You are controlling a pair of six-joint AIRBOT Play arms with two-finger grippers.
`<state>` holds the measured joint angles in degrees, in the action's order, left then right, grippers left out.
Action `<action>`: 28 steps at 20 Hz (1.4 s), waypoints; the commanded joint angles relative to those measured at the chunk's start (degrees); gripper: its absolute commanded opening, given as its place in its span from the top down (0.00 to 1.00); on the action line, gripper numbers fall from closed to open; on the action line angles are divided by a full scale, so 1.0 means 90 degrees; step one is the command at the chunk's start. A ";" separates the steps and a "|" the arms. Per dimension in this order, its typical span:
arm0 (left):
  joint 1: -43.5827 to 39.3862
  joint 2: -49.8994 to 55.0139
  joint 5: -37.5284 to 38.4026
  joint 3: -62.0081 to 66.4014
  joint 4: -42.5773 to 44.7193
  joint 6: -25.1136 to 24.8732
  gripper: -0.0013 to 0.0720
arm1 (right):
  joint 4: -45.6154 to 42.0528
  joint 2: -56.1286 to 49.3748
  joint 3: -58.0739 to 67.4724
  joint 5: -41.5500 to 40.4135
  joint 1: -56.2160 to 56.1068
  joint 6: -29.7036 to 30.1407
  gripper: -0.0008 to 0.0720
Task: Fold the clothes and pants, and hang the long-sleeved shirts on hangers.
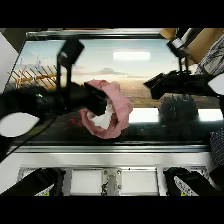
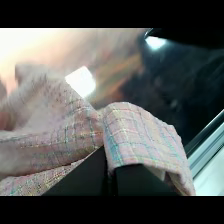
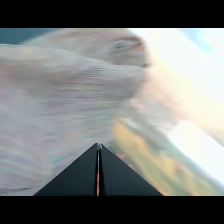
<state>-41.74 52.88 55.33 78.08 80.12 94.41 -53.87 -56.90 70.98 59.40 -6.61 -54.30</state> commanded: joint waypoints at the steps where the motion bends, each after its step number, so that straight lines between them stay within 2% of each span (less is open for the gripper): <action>1: -0.0270 0.0369 0.0401 0.2261 -0.0063 -0.0180 0.96 | -0.1348 0.0865 0.0165 -0.0962 0.0663 -0.1664 0.96; 4: -0.0712 0.0673 0.0765 0.3699 -0.0063 -0.0182 0.96 | -0.1345 0.1540 0.0165 -0.1430 0.1180 -0.2176 0.96; 9: -0.1226 0.1195 0.1222 0.4432 0.0066 -0.0563 0.96 | -0.1350 0.1943 0.0165 -0.1460 0.1426 -0.2191 0.96; 12: -0.0682 0.1506 0.1642 0.3674 0.0299 -0.0486 0.96 | -0.1350 0.1885 0.0160 -0.1292 0.1426 -0.2276 0.96; 16: 0.0012 0.2397 0.1792 0.2142 -0.0787 -0.0527 0.96 | -0.1411 0.1630 0.0155 -0.0794 0.1428 -0.2353 0.96; 18: -0.0063 0.2987 0.1768 0.1620 -0.1251 -0.0794 0.96 | -0.1676 0.1469 0.0155 -0.0539 0.1428 -0.2358 0.96; 23: -0.0403 0.4114 0.1506 0.1178 -0.1200 -0.0736 0.95 | -0.2142 0.1239 0.0153 -0.0032 0.1452 -0.2356 0.96; 25: -0.0308 0.4250 0.1542 0.1362 -0.1200 -0.0600 0.26 | -0.2149 0.1209 0.0143 -0.0017 0.1452 -0.2356 0.96; 26: -0.0209 0.4221 0.1647 0.1579 -0.1197 -0.0440 0.22 | -0.2154 0.1190 0.0143 -0.0017 0.1452 -0.2356 0.96; 28: 0.0066 0.3951 0.1880 0.2030 -0.1183 -0.0432 0.22 | -0.2164 0.1183 0.0138 -0.0015 0.1452 -0.2356 0.96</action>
<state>-43.31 89.08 70.11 92.75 69.73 89.08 -72.53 -45.89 72.27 58.39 6.44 -75.48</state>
